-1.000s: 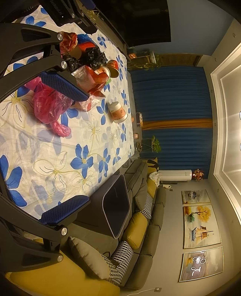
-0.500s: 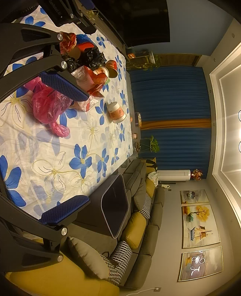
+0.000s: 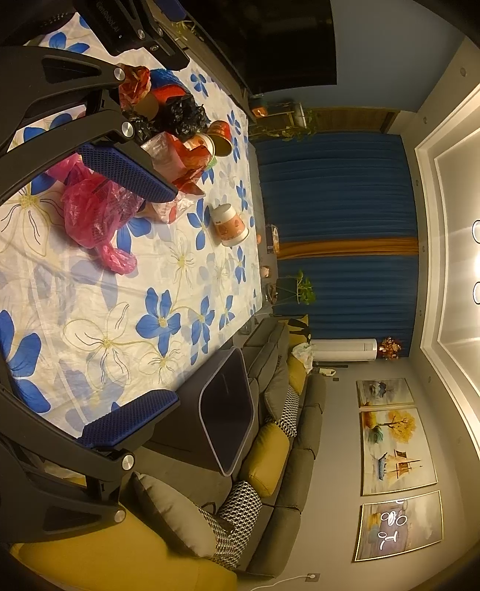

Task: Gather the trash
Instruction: 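Grasp a pink plastic bag with the left tool while the right tool grasps another pink bag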

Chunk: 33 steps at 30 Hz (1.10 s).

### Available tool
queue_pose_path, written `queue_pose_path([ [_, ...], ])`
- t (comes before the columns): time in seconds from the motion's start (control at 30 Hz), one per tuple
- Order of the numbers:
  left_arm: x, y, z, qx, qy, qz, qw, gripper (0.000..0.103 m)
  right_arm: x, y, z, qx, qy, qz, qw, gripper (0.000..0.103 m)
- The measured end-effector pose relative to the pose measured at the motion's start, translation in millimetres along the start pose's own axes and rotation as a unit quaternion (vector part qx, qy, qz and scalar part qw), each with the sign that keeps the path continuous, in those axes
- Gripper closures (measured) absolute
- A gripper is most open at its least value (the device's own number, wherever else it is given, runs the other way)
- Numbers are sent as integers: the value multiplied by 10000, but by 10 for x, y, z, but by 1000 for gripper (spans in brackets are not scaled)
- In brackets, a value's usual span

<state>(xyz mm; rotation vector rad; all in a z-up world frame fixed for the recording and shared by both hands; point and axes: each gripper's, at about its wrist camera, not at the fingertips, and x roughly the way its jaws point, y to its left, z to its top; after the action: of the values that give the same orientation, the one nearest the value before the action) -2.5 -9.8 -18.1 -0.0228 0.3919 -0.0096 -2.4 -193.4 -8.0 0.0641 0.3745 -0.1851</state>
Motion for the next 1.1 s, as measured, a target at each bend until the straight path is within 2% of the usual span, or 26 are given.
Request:
queue_pose_path([
  [0.27, 8, 23, 7, 17, -21, -28, 10000, 6, 2, 11, -29, -30, -32, 95, 9999, 5],
  [0.47, 24, 237, -84, -98, -47, 59, 9999, 6, 62, 62, -94, -34, 25, 375, 9993, 6],
  [0.53, 27, 320, -112, -147, -48, 132, 9998, 6, 103, 130, -145, -122, 84, 516, 9986, 12],
  [0.67, -13, 471, -173, -159, -173, 166, 9996, 6, 201, 305, -248, -294, 237, 836, 9958, 16],
  [0.73, -26, 511, -225, -97, -196, 177, 9996, 6, 270, 390, -310, -399, 315, 950, 9942, 28],
  [1.0, 29, 492, -409, 38, -75, -127, 9999, 6, 509, 589, -488, -553, 691, 1363, 9867, 40],
  [1.1, 75, 448, -461, 56, -6, -263, 9996, 6, 610, 627, -546, -635, 832, 1430, 9842, 55],
])
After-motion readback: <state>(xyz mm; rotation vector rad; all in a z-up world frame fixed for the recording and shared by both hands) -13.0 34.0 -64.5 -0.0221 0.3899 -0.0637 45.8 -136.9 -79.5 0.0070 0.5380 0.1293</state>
